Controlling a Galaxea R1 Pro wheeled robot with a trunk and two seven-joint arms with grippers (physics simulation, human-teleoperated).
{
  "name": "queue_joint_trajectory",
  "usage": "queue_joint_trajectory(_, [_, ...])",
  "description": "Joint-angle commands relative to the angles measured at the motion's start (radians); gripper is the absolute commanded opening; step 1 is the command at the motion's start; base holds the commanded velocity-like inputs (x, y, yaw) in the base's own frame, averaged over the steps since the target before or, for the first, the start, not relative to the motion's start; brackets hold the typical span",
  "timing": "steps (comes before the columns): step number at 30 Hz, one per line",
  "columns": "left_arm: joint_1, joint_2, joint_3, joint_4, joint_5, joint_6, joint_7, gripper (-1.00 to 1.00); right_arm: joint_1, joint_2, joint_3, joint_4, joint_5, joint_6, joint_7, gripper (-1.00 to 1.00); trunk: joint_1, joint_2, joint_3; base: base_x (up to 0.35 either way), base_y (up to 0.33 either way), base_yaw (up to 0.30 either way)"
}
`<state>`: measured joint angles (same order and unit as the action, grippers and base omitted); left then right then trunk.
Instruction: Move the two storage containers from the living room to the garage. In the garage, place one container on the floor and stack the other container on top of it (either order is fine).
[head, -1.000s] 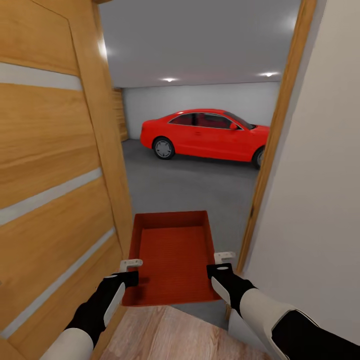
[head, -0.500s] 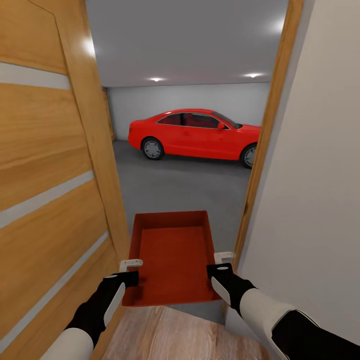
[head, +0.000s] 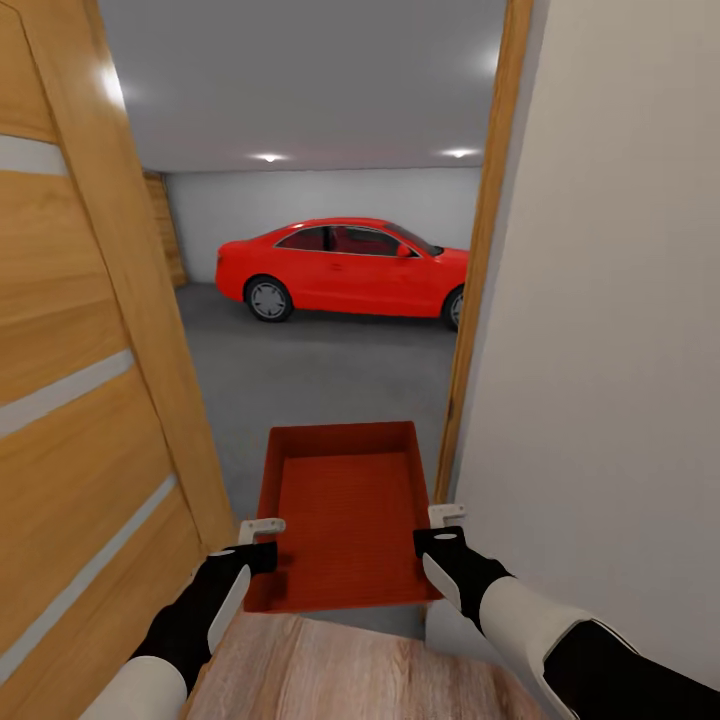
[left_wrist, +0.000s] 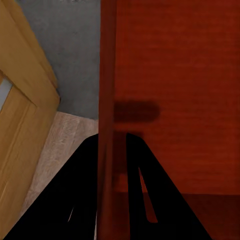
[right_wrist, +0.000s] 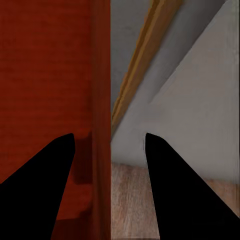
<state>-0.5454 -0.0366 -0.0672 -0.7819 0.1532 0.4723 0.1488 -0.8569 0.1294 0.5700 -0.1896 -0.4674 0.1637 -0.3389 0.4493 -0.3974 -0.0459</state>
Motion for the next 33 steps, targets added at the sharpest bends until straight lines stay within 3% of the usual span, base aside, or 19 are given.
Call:
queue_joint_trajectory(1, [-0.001,0.006,-0.005,-0.003,-0.04,-0.023,0.016,-1.0,-0.001,-0.001,0.041,0.001,-0.045,0.005,0.008,-1.0,0.001,-0.003,-0.003,0.0,0.005,-0.25])
queue_joint_trajectory(13, [-0.001,0.006,-0.005,-0.003,-0.04,-0.023,0.015,-1.0,-0.001,-0.001,0.041,0.001,-0.045,0.005,0.008,-1.0,0.001,-0.003,-0.003,0.004,0.086,-0.072])
queue_joint_trajectory(26, [-0.001,0.006,-0.005,-0.003,-0.04,-0.023,0.015,-1.0,-0.001,-0.001,0.041,0.001,-0.045,0.005,0.009,-1.0,0.001,-0.003,-0.003,0.132,0.254,-0.003])
queue_joint_trajectory(33, [-0.001,0.006,-0.005,-0.003,-0.04,-0.023,0.015,-1.0,-0.001,-0.001,0.041,0.001,-0.045,0.005,0.008,-1.0,0.001,-0.003,-0.003,0.093,0.137,-0.191])
